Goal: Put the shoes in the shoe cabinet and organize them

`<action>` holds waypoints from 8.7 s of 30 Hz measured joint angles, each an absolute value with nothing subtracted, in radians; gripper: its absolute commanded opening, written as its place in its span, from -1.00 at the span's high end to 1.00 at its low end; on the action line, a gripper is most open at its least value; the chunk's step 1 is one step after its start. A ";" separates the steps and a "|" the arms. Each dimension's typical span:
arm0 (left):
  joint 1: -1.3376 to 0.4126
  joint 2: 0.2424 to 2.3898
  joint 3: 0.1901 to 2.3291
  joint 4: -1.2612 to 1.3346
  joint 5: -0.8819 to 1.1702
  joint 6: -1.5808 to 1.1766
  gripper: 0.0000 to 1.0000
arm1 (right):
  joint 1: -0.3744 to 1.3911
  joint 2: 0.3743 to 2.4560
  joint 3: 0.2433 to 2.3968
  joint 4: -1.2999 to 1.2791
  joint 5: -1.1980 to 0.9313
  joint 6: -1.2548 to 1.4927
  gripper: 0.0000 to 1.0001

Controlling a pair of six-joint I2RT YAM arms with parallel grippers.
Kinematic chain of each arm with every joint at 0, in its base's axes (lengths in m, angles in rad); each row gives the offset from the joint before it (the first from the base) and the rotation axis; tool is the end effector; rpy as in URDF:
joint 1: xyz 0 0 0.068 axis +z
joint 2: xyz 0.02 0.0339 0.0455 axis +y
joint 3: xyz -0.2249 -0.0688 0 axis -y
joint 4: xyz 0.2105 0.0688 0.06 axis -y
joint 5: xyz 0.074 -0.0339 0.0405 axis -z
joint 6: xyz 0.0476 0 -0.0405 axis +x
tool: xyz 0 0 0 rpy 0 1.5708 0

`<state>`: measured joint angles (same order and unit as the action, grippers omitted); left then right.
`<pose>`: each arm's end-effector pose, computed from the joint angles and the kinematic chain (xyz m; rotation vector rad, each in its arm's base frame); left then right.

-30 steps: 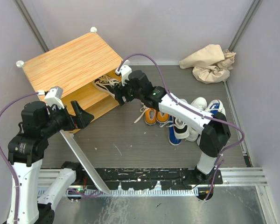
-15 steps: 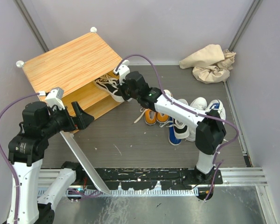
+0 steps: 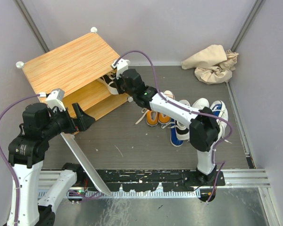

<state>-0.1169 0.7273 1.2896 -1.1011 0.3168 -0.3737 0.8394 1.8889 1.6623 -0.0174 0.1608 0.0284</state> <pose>0.0980 -0.0264 0.3648 -0.0815 2.1412 -0.6246 0.2904 0.3122 0.3091 -0.6170 1.7299 0.4683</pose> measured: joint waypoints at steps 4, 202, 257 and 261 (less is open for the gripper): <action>-0.117 0.724 1.286 -1.102 0.317 -0.373 -0.96 | 0.839 1.939 1.661 0.034 0.162 0.013 0.98; -0.123 0.695 1.205 -1.091 0.423 -0.347 -0.96 | 0.923 1.982 1.621 0.250 0.288 0.414 -0.33; -0.124 0.697 1.183 -1.052 0.484 -0.369 -0.96 | 0.608 1.690 0.964 -0.155 0.307 0.464 0.72; -0.124 0.710 1.183 -1.034 0.498 -0.404 -0.96 | 0.604 1.668 0.935 -0.131 0.273 0.439 0.94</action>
<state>-0.1242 0.7101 1.1831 -1.0340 0.4976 -0.4038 0.6037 1.6684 0.9348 -0.1310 0.2729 0.4389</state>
